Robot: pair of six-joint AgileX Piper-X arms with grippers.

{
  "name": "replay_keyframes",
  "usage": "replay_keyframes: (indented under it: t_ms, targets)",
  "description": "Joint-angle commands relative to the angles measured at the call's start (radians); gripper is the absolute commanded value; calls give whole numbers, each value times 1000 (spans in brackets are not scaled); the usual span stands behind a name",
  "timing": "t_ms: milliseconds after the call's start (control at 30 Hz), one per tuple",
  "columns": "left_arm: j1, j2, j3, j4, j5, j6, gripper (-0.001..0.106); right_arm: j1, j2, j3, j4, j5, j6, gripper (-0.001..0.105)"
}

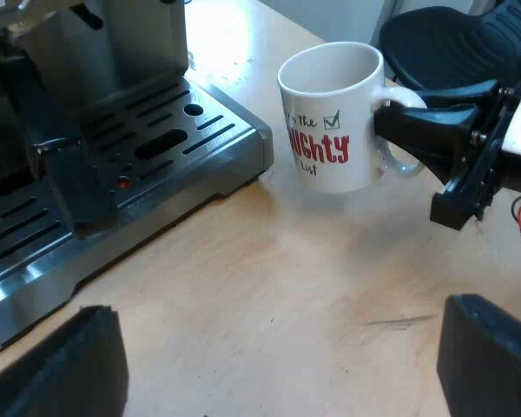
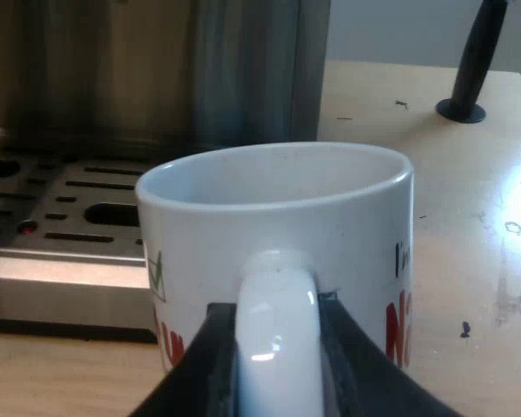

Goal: Remove mug from coffee machine

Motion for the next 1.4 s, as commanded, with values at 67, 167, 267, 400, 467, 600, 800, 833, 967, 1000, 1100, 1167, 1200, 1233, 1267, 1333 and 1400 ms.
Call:
replay_keyframes:
  t_ms: [67, 167, 267, 400, 467, 600, 800, 833, 967, 1000, 1100, 1167, 1200, 1233, 1267, 1333, 1400]
  targets:
    - [-19, 0, -3, -3, 7, 2, 79, -89, -14, -10, -30, -28, -4, 0]
    - [-50, 0, -3, -5, 7, 2, 79, -161, -14, -10, -30, -98, -4, 0]
    - [-77, 0, -3, -9, 7, 2, 79, -215, -14, -10, -30, -107, -4, 0]
    - [-90, 0, -3, -38, 7, 2, 79, -283, -14, -10, -36, -107, -11, 0]
    - [-90, 7, -3, -63, 7, 2, 79, -311, -14, -10, -36, -114, -42, 0]
    - [-90, 49, -3, -109, 5, 2, 79, -381, -14, 9, -71, -202, -65, 0]
    - [-90, 124, -3, -157, 5, 2, 79, -494, -14, 79, -284, -345, -188, 0]
    - [-90, 135, -3, -167, 5, 2, 79, -517, -14, 90, -325, -361, -229, 0]
    - [-90, 153, -3, -181, 5, 2, 79, -603, -14, 126, -437, -505, -295, 0]
    - [-90, 161, -3, -183, 5, 2, 79, -641, -10, 138, -469, -552, -300, 0]
    - [-90, 185, -3, -185, 5, 2, 79, -723, 13, 153, -514, -620, -301, 0]
    - [-90, 198, -3, -188, 5, 2, 79, -777, 36, 159, -541, -687, -304, 0]
    - [-90, 211, -3, -193, 5, 2, 79, -808, 59, 159, -562, -742, -311, 0]
    - [-90, 220, -3, -197, 5, 2, 79, -833, 86, 159, -593, -789, -323, 0]
    - [-90, 225, -3, -198, 5, 2, 79, -843, 100, 159, -611, -799, -328, 0]
    - [-90, 245, -3, -199, 5, 2, 79, -867, 155, 159, -687, -806, -335, 0]
    - [-90, 257, -3, -199, 5, 2, 79, -877, 201, 159, -741, -806, -335, 0]
